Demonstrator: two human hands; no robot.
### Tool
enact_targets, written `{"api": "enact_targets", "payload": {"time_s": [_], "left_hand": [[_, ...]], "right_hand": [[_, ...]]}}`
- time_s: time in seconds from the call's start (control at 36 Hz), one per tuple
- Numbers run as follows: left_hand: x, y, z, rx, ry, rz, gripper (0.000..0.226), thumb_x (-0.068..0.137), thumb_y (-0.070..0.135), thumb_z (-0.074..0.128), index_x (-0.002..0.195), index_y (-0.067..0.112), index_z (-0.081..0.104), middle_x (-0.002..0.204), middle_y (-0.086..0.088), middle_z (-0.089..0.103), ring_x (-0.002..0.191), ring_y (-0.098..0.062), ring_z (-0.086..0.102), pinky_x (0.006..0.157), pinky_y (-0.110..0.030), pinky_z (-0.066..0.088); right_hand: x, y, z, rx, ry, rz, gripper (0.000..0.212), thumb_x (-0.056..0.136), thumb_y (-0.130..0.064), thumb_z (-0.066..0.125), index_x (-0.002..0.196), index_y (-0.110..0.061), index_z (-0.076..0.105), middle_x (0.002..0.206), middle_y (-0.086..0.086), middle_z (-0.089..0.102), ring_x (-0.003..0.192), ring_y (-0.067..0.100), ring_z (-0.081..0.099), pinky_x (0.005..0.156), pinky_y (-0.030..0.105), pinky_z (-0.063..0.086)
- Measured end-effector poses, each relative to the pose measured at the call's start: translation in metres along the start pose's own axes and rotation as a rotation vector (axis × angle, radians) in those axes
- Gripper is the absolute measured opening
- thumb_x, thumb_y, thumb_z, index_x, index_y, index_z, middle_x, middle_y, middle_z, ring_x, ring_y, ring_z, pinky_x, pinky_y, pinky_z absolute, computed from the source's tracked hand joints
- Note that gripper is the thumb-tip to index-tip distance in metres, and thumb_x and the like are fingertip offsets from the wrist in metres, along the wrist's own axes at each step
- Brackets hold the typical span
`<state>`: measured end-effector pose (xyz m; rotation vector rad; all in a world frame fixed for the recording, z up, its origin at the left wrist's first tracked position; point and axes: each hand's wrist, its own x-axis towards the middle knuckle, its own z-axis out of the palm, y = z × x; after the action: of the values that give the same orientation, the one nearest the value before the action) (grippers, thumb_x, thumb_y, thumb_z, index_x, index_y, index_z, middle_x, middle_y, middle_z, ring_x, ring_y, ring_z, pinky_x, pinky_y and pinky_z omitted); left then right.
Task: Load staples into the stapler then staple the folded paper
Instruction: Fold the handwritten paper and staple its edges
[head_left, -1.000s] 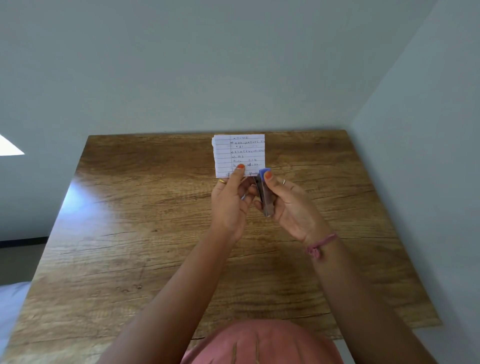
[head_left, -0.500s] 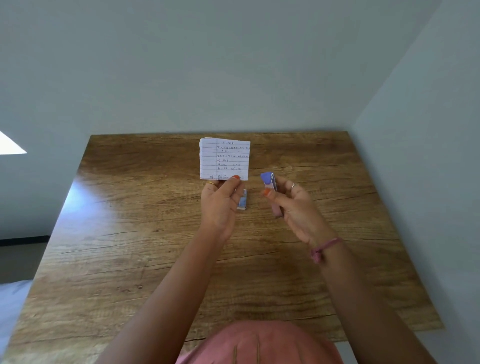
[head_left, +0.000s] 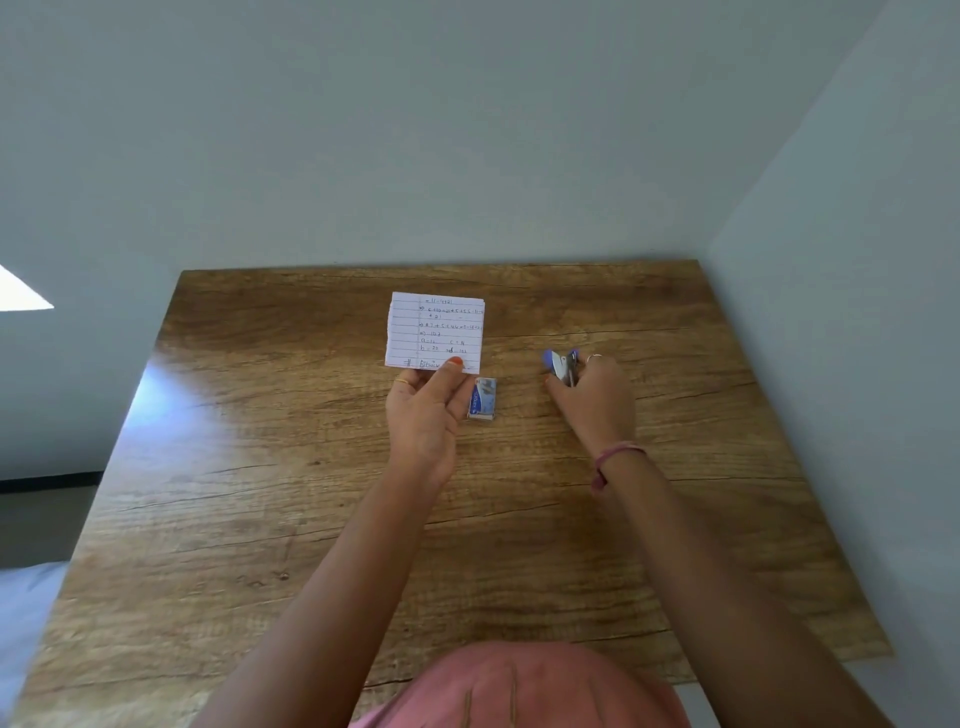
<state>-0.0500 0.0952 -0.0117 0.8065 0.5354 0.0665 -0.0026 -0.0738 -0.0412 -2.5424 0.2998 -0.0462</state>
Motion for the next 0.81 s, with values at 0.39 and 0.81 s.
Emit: {"api": "enact_targets", "payload": {"time_s": [0.39, 0.81], "left_hand": [[0.001, -0.002, -0.007, 0.005, 0.008, -0.016, 0.014, 0.089, 0.002, 0.064, 0.102, 0.009, 0.063, 0.091, -0.005, 0.073, 0.085, -0.016, 0.072, 0.073, -0.028, 0.059], [-0.013, 0.001, -0.018, 0.081, -0.182, -0.066, 0.029, 0.087, 0.01, 0.067, 0.116, 0.01, 0.065, 0.111, -0.012, 0.072, 0.103, -0.024, 0.07, 0.075, -0.031, 0.058]], "right_hand": [[-0.014, -0.013, -0.004, -0.04, 0.061, -0.13, 0.051, 0.087, -0.04, 0.065, 0.127, -0.009, 0.055, 0.119, 0.009, 0.052, 0.1, 0.022, 0.058, 0.082, 0.037, 0.054], [-0.028, -0.06, -0.01, 0.995, -0.395, 0.13, 0.024, 0.085, -0.008, 0.07, 0.109, -0.008, 0.068, 0.094, 0.005, 0.075, 0.066, 0.001, 0.066, 0.056, 0.014, 0.049]]}}
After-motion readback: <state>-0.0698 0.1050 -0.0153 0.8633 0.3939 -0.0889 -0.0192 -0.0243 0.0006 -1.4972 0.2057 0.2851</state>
